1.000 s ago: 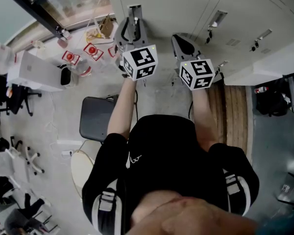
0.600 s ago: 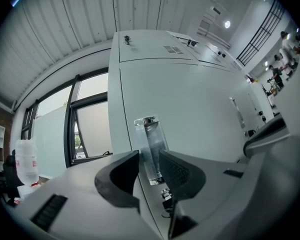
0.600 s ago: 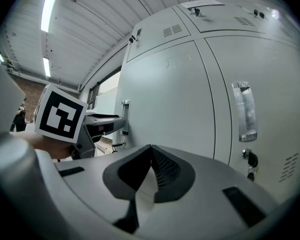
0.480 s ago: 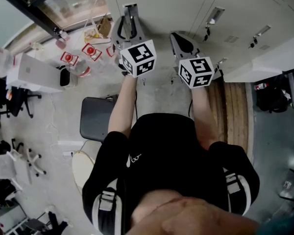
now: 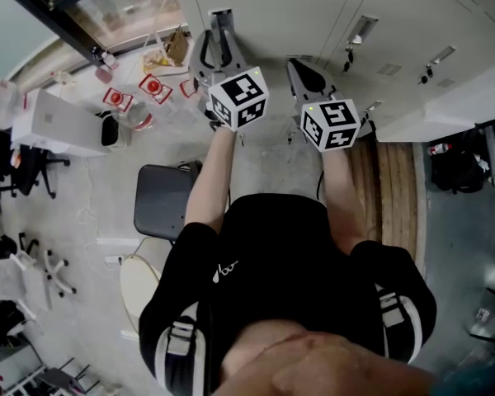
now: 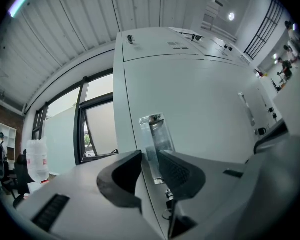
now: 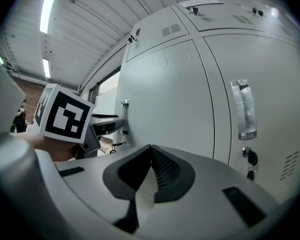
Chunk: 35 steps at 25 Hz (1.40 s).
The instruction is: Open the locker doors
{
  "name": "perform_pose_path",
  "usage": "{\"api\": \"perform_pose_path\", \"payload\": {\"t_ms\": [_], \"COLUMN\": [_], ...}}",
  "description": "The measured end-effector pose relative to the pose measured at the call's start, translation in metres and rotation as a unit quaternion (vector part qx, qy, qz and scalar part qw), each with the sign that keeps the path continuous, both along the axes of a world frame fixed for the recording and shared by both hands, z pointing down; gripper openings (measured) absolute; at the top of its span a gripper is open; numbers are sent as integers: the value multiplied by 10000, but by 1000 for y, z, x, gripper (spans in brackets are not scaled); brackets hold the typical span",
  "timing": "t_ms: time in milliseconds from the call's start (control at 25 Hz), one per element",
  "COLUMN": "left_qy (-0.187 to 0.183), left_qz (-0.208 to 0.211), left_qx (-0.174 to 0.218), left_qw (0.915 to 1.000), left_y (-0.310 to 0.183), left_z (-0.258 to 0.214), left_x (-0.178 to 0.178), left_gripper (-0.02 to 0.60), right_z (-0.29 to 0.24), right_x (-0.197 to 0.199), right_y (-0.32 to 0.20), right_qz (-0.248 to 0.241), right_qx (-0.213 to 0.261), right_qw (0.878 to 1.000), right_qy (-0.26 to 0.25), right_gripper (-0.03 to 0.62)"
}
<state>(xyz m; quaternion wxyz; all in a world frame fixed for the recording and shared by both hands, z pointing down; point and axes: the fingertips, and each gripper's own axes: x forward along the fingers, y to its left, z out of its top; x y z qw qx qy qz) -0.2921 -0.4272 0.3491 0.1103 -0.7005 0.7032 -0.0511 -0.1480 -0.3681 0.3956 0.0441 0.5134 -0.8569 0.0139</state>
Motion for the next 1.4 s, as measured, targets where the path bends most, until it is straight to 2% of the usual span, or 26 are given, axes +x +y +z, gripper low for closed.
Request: {"api": "perform_pose_path", "payload": {"t_ms": [320,800,1160,1280,1400], "left_qy": [109,523,948,907,817], "left_qz": [60,206,826,993,988], "left_qx": [-15,-148,-290,-366,-357], "left_qw": [9999,9983,9916,9902,9911], "left_y": [13,40,53,59,69], "left_z": [-1,-3,-1,0,-1], "left_x": [-1,-2,0,1,4], "left_gripper": [118,130,130,123,120], "right_z": [2,3,4,7,8], "right_x": [-3,-7,-17,-22,-22], "right_y": [5,19,33,40,47], "right_qz": [-53,-155,-351,-443,-524], "right_qx": [-22,-85,-193,-248,-270], "right_qw": [10000,9998,9991,9985,9980], "right_qy": [12,-51,-165,-186,-208], "right_gripper": [18,18,18,18,18]}}
